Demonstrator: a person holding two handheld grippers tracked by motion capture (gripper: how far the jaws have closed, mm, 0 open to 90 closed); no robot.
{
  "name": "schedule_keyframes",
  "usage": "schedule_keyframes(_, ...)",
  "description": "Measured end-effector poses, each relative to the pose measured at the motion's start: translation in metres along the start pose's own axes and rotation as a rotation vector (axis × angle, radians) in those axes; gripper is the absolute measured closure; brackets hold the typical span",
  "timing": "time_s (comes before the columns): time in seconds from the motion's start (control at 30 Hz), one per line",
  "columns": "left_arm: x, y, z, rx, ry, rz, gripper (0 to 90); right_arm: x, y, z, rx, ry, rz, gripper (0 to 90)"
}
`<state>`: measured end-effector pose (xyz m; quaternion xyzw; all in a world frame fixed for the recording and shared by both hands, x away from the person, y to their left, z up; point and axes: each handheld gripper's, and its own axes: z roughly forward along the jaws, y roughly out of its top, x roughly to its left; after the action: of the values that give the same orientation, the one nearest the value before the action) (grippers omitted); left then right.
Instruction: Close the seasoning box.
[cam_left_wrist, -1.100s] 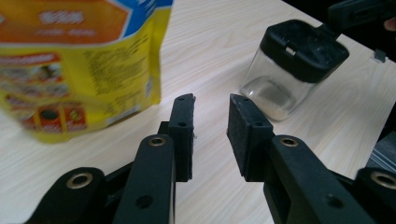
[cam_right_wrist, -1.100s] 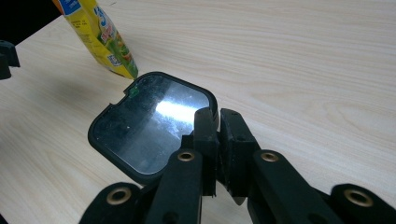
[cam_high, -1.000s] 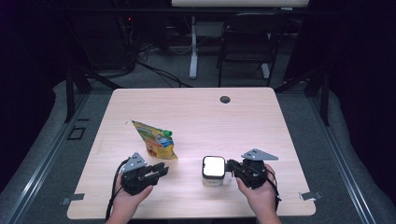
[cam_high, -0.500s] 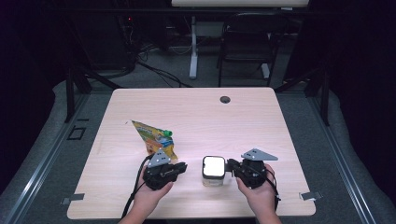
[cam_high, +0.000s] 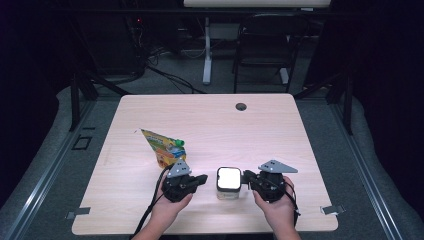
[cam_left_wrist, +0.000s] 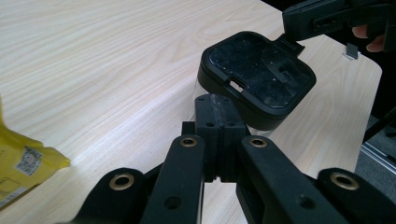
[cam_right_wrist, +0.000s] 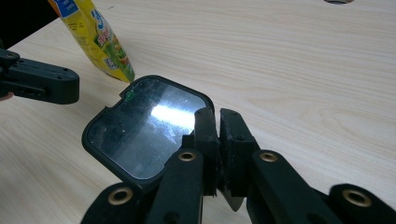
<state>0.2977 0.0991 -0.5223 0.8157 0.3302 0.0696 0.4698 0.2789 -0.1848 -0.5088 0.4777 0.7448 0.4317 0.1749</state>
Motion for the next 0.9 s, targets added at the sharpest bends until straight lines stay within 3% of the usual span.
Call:
schedule_keyframes(0.5,-0.007,-0.001,0.004,0.007,-0.021,0.017,90.0,-0.001,-0.001,0.000,-0.006,0.001,0.007,86.4)
schedule_keyframes(0.9,-0.014,-0.009,0.012,0.043,-0.055,0.034,90.0,-0.004,-0.002,0.000,-0.018,0.016,0.031,86.6)
